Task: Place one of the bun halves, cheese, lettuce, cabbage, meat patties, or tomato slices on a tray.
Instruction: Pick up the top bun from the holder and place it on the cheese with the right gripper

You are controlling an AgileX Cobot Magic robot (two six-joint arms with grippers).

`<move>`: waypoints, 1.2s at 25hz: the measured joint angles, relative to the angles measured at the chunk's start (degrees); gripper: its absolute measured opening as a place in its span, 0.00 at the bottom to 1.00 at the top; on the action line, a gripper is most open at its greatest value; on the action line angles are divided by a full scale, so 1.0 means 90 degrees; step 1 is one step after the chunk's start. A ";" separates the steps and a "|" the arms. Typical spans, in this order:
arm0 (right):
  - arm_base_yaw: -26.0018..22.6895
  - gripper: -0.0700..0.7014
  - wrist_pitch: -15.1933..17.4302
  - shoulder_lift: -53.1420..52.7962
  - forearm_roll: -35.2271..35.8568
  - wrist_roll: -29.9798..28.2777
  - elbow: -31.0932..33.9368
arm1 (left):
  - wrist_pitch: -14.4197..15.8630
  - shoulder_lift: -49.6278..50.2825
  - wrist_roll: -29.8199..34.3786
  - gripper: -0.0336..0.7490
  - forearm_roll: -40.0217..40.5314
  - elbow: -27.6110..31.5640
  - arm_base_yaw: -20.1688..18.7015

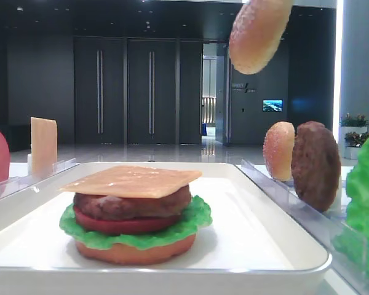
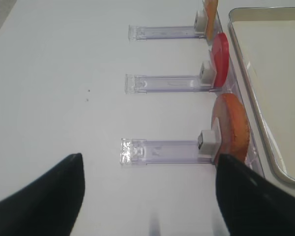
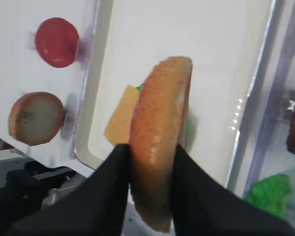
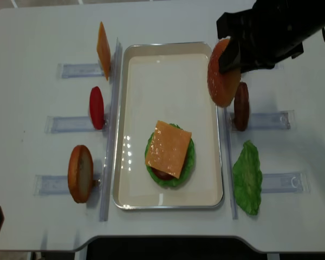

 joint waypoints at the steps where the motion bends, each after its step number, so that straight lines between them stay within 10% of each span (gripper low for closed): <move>1: 0.0000 0.33 -0.0096 -0.0162 0.0261 -0.0146 0.0230 | 0.0000 0.0000 0.0000 0.86 0.0000 0.0000 0.0000; 10: 0.0326 0.33 -0.0670 -0.0539 0.2435 -0.1910 0.1658 | 0.0000 0.0000 0.0000 0.86 0.0000 0.0000 0.0000; 21: 0.1272 0.33 -0.2393 -0.0539 0.4476 -0.3597 0.2484 | 0.0000 0.0000 0.0000 0.86 0.0000 0.0000 0.0000; 30: 0.1353 0.32 -0.2362 0.0164 0.4977 -0.3880 0.2677 | 0.0000 0.0000 0.0000 0.86 0.0000 0.0000 0.0000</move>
